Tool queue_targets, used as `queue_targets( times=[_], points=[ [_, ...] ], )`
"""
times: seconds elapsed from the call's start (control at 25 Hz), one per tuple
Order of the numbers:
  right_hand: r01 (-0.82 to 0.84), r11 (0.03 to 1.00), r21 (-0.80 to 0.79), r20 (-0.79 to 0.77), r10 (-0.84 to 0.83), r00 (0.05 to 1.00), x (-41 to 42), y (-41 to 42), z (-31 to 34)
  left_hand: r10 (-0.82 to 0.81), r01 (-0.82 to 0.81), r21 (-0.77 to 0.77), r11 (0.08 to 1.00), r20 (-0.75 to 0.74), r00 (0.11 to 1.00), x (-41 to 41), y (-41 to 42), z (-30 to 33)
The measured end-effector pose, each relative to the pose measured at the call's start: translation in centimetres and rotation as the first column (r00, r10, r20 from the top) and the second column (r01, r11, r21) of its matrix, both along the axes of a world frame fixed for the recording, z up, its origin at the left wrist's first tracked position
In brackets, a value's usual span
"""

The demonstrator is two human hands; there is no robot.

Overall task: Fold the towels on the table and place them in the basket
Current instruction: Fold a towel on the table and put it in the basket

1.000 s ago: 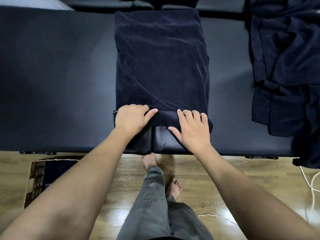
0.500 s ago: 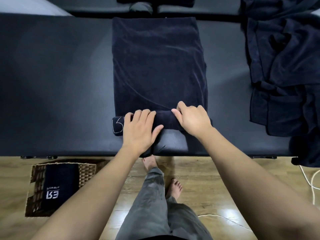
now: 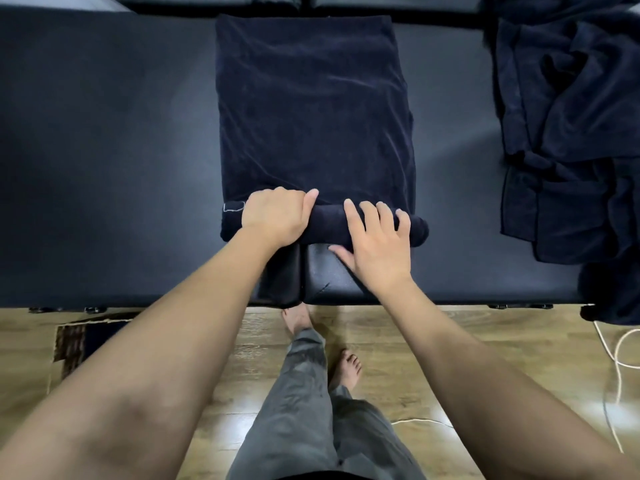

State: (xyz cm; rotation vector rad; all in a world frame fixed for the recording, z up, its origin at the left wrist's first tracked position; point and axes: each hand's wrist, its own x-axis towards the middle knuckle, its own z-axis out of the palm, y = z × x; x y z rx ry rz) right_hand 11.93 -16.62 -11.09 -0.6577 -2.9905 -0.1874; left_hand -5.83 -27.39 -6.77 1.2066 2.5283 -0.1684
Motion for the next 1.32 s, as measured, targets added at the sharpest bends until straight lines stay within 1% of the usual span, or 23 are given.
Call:
queue_targets(
  times=[0.08,0.16,0.24,0.28,0.36,0.4,0.44,0.48,0.56,0.6,0.64,0.68,0.76,0.84,0.88,0.96,1.0,1.08,1.12,1.2,1.24,1.28,1.32],
  points=[
    [-0.068,0.998,-0.006,-0.001,0.068,0.998,-1.0,1.7,0.6,0.067,-0.067,0.002,0.998,0.049,0.997,-0.1,0.3,0.4],
    [-0.162,0.985,-0.058,0.046,0.165,0.985,-1.9,3.5,1.4,0.071,-0.069,0.093,0.993,-0.025,0.997,0.9,-0.4,0.4],
    [-0.220,0.955,-0.198,0.129,0.248,0.960,-2.9,4.6,2.7,0.050,-0.022,0.222,0.975,-0.120,0.991,3.2,-2.3,-0.3],
    [-0.206,0.933,-0.297,0.168,0.263,0.950,-3.5,5.0,3.3,0.033,0.005,0.249,0.969,-0.147,0.989,4.3,-3.3,-0.9],
    [-0.095,0.873,-0.479,0.246,0.238,0.940,-4.6,5.5,4.2,0.002,0.039,0.233,0.972,-0.172,0.985,5.3,-4.3,-2.2],
    [-0.037,0.850,-0.525,0.273,0.210,0.939,-4.9,5.6,4.2,-0.007,0.051,0.225,0.973,-0.196,0.981,4.9,-4.2,-2.4],
    [-0.004,0.853,-0.522,0.275,0.172,0.946,-5.0,5.5,4.3,-0.020,0.067,0.209,0.976,-0.220,0.975,4.0,-3.7,-2.5],
    [-0.011,0.897,-0.441,0.241,0.130,0.962,-4.9,5.1,4.1,-0.041,0.087,0.188,0.978,-0.234,0.971,2.9,-3.0,-2.4],
    [-0.009,0.988,-0.155,0.062,0.019,0.998,-4.2,3.2,3.3,-0.069,0.123,0.195,0.973,-0.266,0.961,0.8,-1.4,-2.1],
    [0.021,0.999,-0.047,-0.025,-0.022,0.999,-3.8,2.1,2.8,-0.061,0.115,0.199,0.973,-0.261,0.963,0.1,-0.7,-2.0],
    [0.032,0.999,-0.006,-0.068,-0.032,0.997,-3.6,1.3,2.5,-0.038,0.086,0.190,0.978,-0.240,0.970,-0.4,0.1,-1.5],
    [0.029,0.999,-0.018,-0.050,-0.030,0.998,-3.6,0.9,2.3,-0.019,0.051,0.157,0.986,-0.202,0.979,-0.8,1.0,-1.0],
    [0.005,0.999,-0.050,0.065,-0.002,0.998,-4.0,1.3,2.1,0.001,0.006,0.064,0.998,-0.101,0.995,-1.1,2.3,-0.2],
    [-0.046,0.999,-0.022,0.128,0.049,0.991,-4.6,2.6,2.0,0.044,-0.042,0.032,0.999,-0.054,0.998,-1.3,2.6,-0.1],
    [-0.080,0.997,0.000,0.121,0.080,0.989,-4.9,3.2,2.0,0.063,-0.060,0.043,0.997,-0.055,0.997,-1.1,2.2,0.0],
    [-0.192,0.981,0.017,0.059,0.190,0.980,-5.3,4.4,2.4,0.101,-0.083,0.149,0.985,-0.121,0.987,0.2,1.0,-0.1],
    [-0.239,0.971,-0.024,0.057,0.240,0.969,-5.6,4.9,2.9,0.112,-0.079,0.197,0.977,-0.158,0.981,1.0,0.4,-0.4],
    [-0.251,0.944,-0.213,0.178,0.290,0.940,-6.7,5.7,4.2,0.088,-0.041,0.241,0.970,-0.188,0.978,2.9,-0.6,-1.2],
    [-0.197,0.921,-0.336,0.273,0.295,0.916,-7.5,5.9,5.1,0.077,-0.028,0.253,0.967,-0.189,0.979,3.5,-1.1,-1.5],
    [-0.020,0.838,-0.545,0.405,0.284,0.869,-8.5,6.3,6.3,0.061,-0.004,0.285,0.959,-0.191,0.980,4.0,-1.6,-1.7],
    [0.043,0.806,-0.590,0.437,0.274,0.857,-8.6,6.1,6.5,0.044,0.013,0.286,0.958,-0.195,0.980,3.8,-1.7,-1.7],
    [0.044,0.806,-0.590,0.429,0.267,0.863,-8.4,6.0,6.5,0.030,0.029,0.274,0.961,-0.208,0.978,3.3,-1.5,-1.7],
    [0.005,0.834,-0.551,0.395,0.256,0.882,-7.8,5.7,6.2,0.017,0.039,0.250,0.967,-0.217,0.976,2.6,-1.2,-1.6]
  ],
)
